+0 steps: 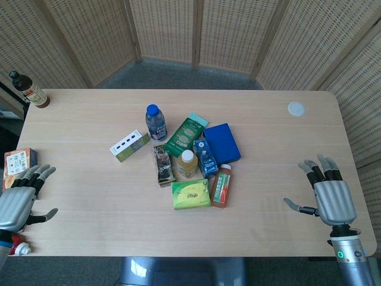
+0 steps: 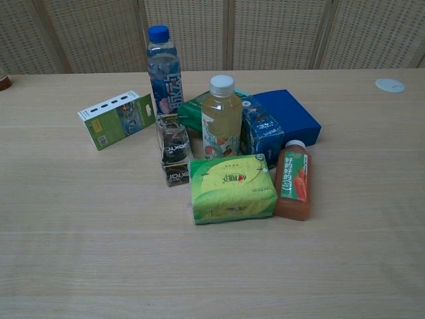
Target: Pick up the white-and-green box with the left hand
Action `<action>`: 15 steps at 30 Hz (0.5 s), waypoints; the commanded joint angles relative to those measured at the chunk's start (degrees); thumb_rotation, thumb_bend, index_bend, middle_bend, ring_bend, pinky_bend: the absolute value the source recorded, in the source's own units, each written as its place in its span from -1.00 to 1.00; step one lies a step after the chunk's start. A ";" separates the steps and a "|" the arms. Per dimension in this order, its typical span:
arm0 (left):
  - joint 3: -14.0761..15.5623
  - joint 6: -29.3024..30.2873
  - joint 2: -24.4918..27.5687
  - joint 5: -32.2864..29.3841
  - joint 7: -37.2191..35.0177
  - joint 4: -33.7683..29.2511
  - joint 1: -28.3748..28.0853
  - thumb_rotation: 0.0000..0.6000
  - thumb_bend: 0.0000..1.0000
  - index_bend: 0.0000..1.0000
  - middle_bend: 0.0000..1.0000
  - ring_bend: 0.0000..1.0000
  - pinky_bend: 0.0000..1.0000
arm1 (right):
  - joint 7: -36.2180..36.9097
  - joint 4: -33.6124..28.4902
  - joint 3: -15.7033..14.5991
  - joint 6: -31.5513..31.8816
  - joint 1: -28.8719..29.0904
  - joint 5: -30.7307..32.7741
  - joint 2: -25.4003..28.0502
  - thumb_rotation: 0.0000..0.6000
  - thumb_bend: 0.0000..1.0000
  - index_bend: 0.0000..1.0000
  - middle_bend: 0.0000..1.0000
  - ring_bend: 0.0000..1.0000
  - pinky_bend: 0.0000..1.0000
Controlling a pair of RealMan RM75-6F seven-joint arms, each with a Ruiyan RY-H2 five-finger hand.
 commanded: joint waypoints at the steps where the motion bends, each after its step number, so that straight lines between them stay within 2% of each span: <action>1: 0.04 -0.52 -0.49 -0.03 -0.47 0.65 -0.18 1.00 -0.49 -0.78 -1.00 -1.00 -1.00 | -0.77 -0.93 0.02 0.09 0.03 -0.43 0.26 -0.09 -0.66 -0.60 -0.56 -0.93 -1.00; 15: -1.75 -2.75 -1.00 -4.74 -0.91 2.16 -1.74 1.00 -0.49 -0.91 -0.99 -1.00 -1.00 | -0.40 -1.52 -0.15 0.28 -0.26 -1.06 -0.51 -0.11 -0.66 -0.60 -0.56 -0.92 -1.00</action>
